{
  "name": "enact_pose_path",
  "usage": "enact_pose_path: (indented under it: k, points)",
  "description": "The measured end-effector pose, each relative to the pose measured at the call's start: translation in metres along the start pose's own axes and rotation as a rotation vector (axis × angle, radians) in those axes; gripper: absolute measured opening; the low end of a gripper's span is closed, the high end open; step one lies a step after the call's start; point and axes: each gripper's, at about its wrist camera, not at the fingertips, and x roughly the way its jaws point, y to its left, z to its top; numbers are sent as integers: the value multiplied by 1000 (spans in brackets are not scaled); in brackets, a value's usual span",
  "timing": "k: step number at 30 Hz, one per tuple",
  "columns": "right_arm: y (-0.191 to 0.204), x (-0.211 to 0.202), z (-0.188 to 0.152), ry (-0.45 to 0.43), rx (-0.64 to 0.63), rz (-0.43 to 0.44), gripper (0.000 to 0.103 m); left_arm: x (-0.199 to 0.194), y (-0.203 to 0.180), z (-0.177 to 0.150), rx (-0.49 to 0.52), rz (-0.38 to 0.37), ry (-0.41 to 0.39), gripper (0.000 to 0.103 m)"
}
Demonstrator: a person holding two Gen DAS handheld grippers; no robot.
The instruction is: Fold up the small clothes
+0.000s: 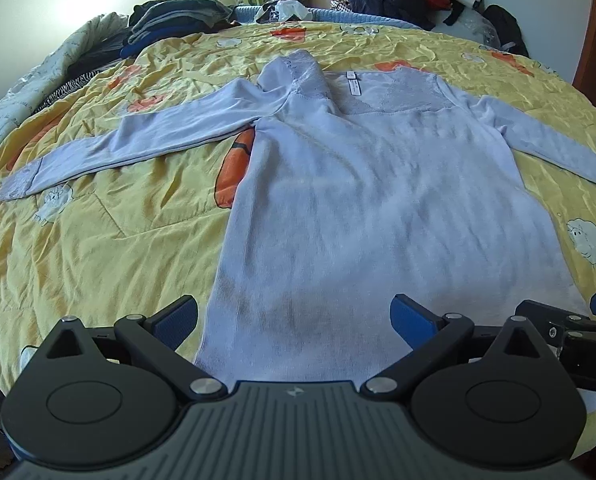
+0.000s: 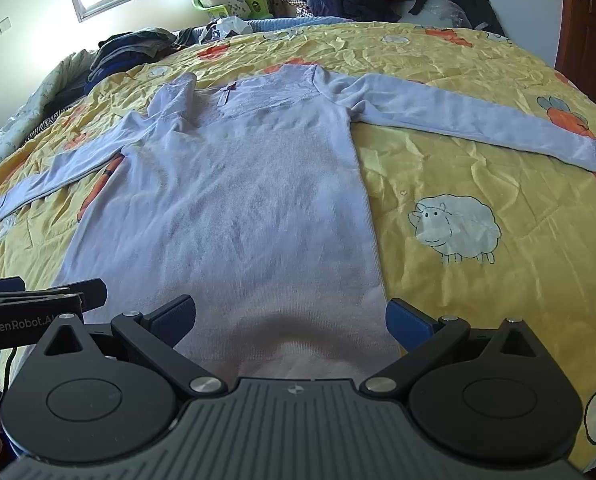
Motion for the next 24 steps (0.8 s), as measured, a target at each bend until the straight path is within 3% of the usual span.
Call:
enact_pose_path:
  k: [24]
  points:
    - [2, 3, -1, 13, -1, 11, 103, 7, 4, 0, -10, 25, 29, 103]
